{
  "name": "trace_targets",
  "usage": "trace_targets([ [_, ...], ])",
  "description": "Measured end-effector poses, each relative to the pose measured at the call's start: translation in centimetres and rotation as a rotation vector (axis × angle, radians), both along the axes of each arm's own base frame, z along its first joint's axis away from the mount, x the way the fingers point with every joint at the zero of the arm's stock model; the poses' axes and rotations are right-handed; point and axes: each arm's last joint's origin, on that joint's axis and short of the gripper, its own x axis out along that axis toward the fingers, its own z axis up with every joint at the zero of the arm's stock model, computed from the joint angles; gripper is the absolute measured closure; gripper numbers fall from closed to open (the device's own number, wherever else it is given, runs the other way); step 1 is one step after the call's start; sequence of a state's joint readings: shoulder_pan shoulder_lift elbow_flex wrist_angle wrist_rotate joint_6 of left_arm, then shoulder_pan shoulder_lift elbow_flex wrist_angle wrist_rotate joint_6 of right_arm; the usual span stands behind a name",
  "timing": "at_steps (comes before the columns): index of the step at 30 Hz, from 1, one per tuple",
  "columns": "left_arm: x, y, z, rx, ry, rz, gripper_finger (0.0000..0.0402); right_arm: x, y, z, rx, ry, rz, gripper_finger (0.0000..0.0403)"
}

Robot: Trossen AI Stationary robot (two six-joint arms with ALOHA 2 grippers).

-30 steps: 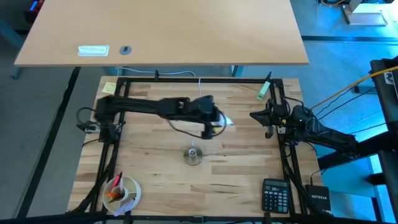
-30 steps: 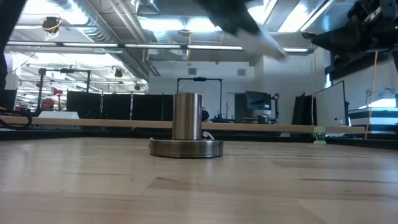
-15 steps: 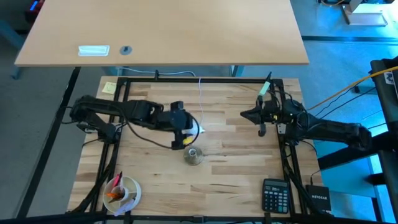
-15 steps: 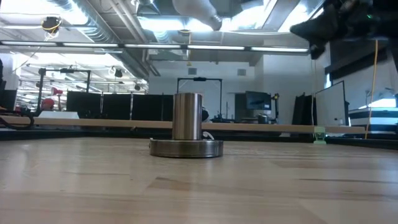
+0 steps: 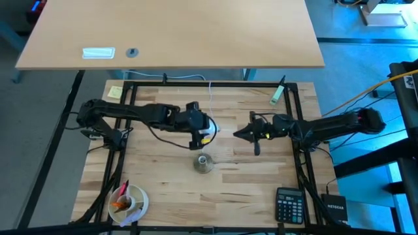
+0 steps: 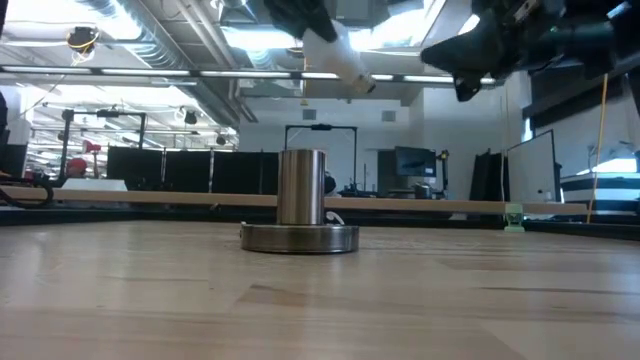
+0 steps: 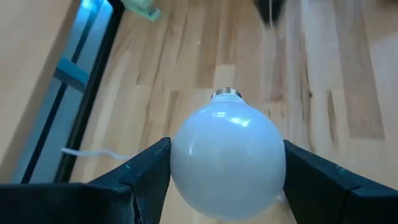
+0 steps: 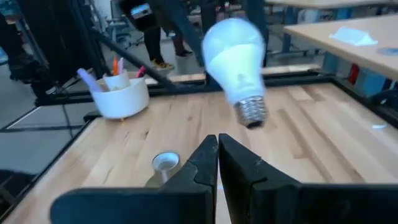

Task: Screw lightbulb
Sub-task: Insert the lightbulb into the lamp

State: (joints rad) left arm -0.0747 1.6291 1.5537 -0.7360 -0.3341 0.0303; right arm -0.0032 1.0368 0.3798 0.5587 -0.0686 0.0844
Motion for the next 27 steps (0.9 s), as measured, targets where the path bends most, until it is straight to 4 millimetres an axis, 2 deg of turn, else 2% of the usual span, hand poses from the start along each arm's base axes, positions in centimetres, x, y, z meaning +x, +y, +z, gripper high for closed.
trace_targets([
  [4,0.2,0.5,0.1,-0.009,-0.013,-0.022,0.0151,1.4,-0.2,-0.6,-0.017,-0.016,-0.033,0.0384],
  [10,0.3,0.4,0.1,-0.017,-0.016,-0.053,0.0151,3.7,-0.3,0.7,-0.083,-0.022,-0.058,0.0384],
  [14,0.4,0.3,0.1,-0.011,-0.017,-0.062,0.0151,4.8,-0.3,0.7,-0.103,0.029,-0.051,0.0384],
  [27,0.8,0.1,0.4,-0.023,-0.075,-0.054,0.0151,5.5,-0.3,-0.4,-0.104,0.077,-0.050,0.0384],
])
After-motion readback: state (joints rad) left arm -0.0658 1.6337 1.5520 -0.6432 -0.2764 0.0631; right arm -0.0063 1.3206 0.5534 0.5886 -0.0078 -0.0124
